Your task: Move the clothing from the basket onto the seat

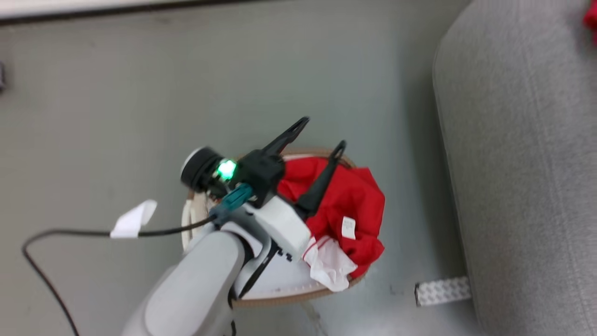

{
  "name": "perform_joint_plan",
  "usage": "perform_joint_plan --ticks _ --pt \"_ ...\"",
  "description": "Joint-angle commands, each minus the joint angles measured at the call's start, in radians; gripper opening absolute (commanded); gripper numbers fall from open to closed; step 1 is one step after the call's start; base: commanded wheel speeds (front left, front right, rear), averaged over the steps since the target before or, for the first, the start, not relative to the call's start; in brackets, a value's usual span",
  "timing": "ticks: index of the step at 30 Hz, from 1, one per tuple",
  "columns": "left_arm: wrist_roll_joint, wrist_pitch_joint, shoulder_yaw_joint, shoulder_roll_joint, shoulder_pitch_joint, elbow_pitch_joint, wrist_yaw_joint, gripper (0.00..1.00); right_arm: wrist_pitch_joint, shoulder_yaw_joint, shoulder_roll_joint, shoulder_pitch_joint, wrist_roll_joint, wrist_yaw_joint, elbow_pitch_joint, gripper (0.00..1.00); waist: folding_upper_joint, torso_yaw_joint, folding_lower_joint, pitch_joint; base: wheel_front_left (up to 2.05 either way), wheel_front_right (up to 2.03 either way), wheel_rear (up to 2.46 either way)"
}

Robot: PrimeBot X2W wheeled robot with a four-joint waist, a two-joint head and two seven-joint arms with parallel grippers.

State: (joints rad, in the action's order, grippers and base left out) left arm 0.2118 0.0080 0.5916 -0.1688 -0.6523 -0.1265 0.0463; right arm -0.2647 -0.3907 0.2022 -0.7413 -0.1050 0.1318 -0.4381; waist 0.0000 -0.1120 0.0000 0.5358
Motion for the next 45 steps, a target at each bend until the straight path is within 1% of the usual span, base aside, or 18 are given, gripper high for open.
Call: perform_joint_plan --ticks 1,6,12,14,15,16,19,25,26,27,30,31,35,40,45 --pt "0.021 -0.019 -0.008 0.0 0.04 -0.021 -0.014 1.0 0.001 0.013 -0.006 0.057 0.016 -0.002 0.039 1.0 0.0 0.029 0.0 -0.1 0.0 0.0 0.0" --pt "0.059 -0.066 -0.031 0.01 0.128 -0.069 -0.051 1.0 0.001 0.059 -0.035 0.191 0.049 -0.002 0.122 1.0 0.0 0.084 0.0 -0.226 0.0 0.0 0.0" --pt "0.095 -0.115 -0.057 -0.003 0.241 -0.116 -0.094 1.0 0.001 0.096 -0.078 0.347 0.062 -0.002 0.187 1.0 0.0 0.152 0.0 -0.352 0.0 0.0 0.0" --pt "0.105 -0.135 -0.071 -0.01 0.282 -0.126 -0.111 1.0 0.001 0.105 -0.095 0.402 0.045 -0.002 0.2 1.0 0.0 0.168 0.0 -0.389 0.0 0.0 0.0" --pt "0.105 -0.135 -0.071 -0.01 0.282 -0.126 -0.111 1.0 0.001 0.105 -0.095 0.402 0.045 -0.002 0.2 1.0 0.0 0.168 0.0 -0.389 0.0 0.0 0.0" --pt "0.11 -0.148 -0.08 -0.022 0.32 -0.139 -0.126 1.0 0.001 0.122 -0.111 0.447 0.047 -0.002 0.2 1.0 0.0 0.182 0.0 -0.422 0.0 0.0 0.0" --pt "0.118 -0.165 -0.089 -0.031 0.356 -0.147 -0.136 1.0 0.001 0.142 -0.122 0.487 0.036 -0.002 0.196 1.0 0.0 0.19 0.0 -0.45 0.0 0.0 0.0" --pt "0.149 -0.217 -0.125 -0.062 0.463 -0.18 -0.171 1.0 0.001 0.218 -0.146 0.601 0.038 -0.002 0.182 1.0 0.0 0.195 0.0 -0.538 0.0 0.0 0.0" --pt "0.149 -0.217 -0.125 -0.062 0.463 -0.18 -0.171 1.0 0.001 0.218 -0.146 0.601 0.038 -0.002 0.182 1.0 0.0 0.195 0.0 -0.538 0.0 0.0 0.0" --pt "0.159 -0.233 -0.141 -0.066 0.49 -0.186 -0.183 1.0 0.001 0.243 -0.15 0.627 0.041 -0.002 0.175 1.0 0.0 0.189 0.0 -0.554 0.0 0.0 0.0" --pt "0.157 -0.246 -0.156 -0.074 0.513 -0.189 -0.193 1.0 0.001 0.269 -0.151 0.65 0.049 -0.002 0.167 1.0 0.0 0.183 0.0 -0.567 0.0 0.0 0.0" --pt "0.162 -0.257 -0.172 -0.08 0.538 -0.194 -0.202 1.0 0.001 0.293 -0.151 0.671 0.065 -0.002 0.161 1.0 0.0 0.178 0.0 -0.579 0.0 0.0 0.0" --pt "0.174 -0.266 -0.199 -0.079 0.565 -0.2 -0.21 1.0 0.001 0.324 -0.15 0.698 0.09 -0.002 0.155 1.0 0.0 0.17 0.0 -0.592 0.0 0.0 0.0" --pt "0.166 -0.273 -0.244 -0.072 0.61 -0.187 -0.23 1.0 0.001 0.357 -0.151 0.741 0.13 -0.002 0.144 1.0 0.0 0.153 0.0 -0.617 0.0 0.0 0.0" --pt "0.138 -0.273 -0.295 -0.061 0.659 -0.15 -0.231 1.0 0.001 0.379 -0.151 0.767 0.154 -0.002 0.138 1.0 0.0 0.137 0.0 -0.631 0.0 0.0 0.0"
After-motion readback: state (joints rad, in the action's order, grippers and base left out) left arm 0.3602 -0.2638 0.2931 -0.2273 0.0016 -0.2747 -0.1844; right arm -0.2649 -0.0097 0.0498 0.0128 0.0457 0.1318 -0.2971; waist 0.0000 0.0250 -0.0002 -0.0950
